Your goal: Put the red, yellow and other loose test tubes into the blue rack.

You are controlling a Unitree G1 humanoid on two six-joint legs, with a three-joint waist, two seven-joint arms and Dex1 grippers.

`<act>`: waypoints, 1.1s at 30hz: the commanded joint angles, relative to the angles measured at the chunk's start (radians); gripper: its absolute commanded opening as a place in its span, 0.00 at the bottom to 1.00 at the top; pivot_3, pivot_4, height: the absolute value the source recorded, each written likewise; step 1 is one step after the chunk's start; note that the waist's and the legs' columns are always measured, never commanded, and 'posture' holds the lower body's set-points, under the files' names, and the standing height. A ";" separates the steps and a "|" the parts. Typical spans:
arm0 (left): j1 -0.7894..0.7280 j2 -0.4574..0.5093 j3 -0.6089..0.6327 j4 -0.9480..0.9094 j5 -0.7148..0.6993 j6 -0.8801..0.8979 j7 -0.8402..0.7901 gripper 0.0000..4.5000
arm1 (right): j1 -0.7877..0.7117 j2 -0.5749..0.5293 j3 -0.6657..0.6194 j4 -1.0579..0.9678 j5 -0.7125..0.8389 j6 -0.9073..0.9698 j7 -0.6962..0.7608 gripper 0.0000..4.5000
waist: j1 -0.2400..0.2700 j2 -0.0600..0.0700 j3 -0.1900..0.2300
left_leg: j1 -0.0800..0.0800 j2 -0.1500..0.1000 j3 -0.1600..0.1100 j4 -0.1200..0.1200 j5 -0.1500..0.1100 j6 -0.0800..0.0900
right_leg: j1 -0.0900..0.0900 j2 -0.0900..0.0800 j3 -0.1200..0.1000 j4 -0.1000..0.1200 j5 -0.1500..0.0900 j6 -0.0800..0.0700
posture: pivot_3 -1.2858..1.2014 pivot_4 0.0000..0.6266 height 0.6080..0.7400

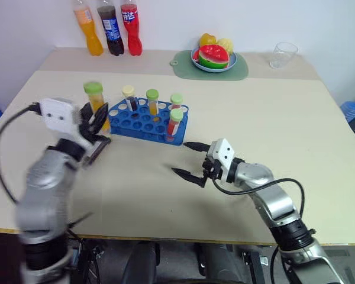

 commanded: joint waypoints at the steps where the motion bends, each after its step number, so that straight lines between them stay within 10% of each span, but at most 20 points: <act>1: -0.057 -0.118 -0.086 0.101 0.140 -0.239 0.149 0.16 | 0.002 0.013 -0.011 -0.005 -0.006 -0.026 -0.011 1.00 | -0.002 0.000 0.000 | 0.000 0.000 0.000 0.000 0.000 0.000 | 0.000 0.000 0.000 0.000 0.000 0.000 | 0.52 0.24 0.95; 13: -0.198 -0.242 -0.160 0.620 0.185 -0.617 0.165 0.16 | -0.009 0.022 -0.035 -0.009 -0.016 -0.034 -0.042 1.00 | -0.005 0.000 0.000 | 0.001 0.001 0.000 -0.001 0.000 0.000 | 0.000 0.002 0.000 0.000 0.000 0.000 | 0.52 0.24 0.95; 33: -0.180 -0.253 -0.180 0.655 0.220 -0.540 0.153 0.16 | -0.013 0.021 -0.047 -0.010 -0.006 -0.033 -0.027 1.00 | -0.006 0.000 0.000 | 0.001 0.001 0.000 -0.001 0.000 0.000 | 0.000 0.002 0.000 0.001 0.000 0.000 | 0.52 0.24 0.95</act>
